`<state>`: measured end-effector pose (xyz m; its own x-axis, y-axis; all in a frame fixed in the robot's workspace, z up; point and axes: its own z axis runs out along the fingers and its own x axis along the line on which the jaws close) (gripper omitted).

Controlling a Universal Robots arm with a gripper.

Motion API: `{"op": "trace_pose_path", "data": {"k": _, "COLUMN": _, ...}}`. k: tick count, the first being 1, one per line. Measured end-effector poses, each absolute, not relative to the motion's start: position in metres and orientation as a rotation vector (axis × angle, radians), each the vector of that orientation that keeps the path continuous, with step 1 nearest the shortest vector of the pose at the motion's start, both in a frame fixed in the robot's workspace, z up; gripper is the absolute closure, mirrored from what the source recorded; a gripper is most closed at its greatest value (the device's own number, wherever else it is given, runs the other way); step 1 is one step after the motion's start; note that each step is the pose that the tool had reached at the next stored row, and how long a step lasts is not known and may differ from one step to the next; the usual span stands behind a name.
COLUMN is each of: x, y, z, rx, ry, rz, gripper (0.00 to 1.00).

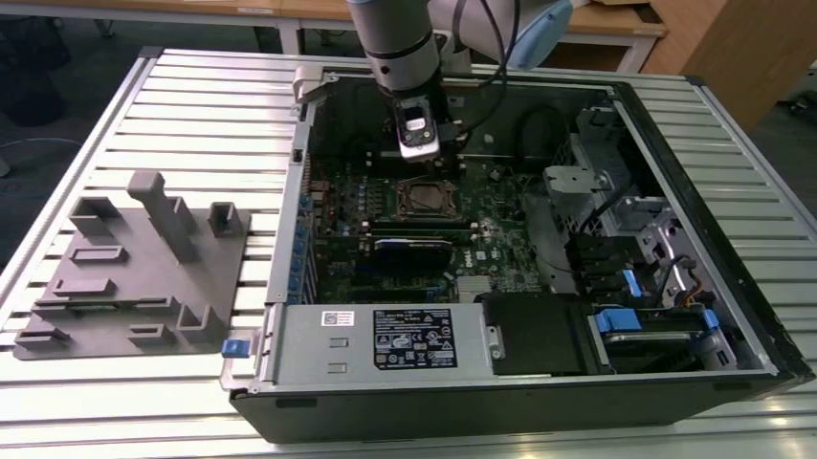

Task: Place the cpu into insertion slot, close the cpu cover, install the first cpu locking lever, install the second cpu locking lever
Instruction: 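Install the first cpu locking lever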

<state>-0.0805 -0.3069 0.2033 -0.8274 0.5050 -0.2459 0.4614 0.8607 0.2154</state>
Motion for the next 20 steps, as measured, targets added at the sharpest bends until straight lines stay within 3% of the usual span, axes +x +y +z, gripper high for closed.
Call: {"op": "trace_pose_path", "data": {"k": 20, "x": -0.0805, "y": -0.3041, "z": 0.1996, "rx": 0.731, "ry": 2.733, "rz": 0.229, "gripper": 0.89}}
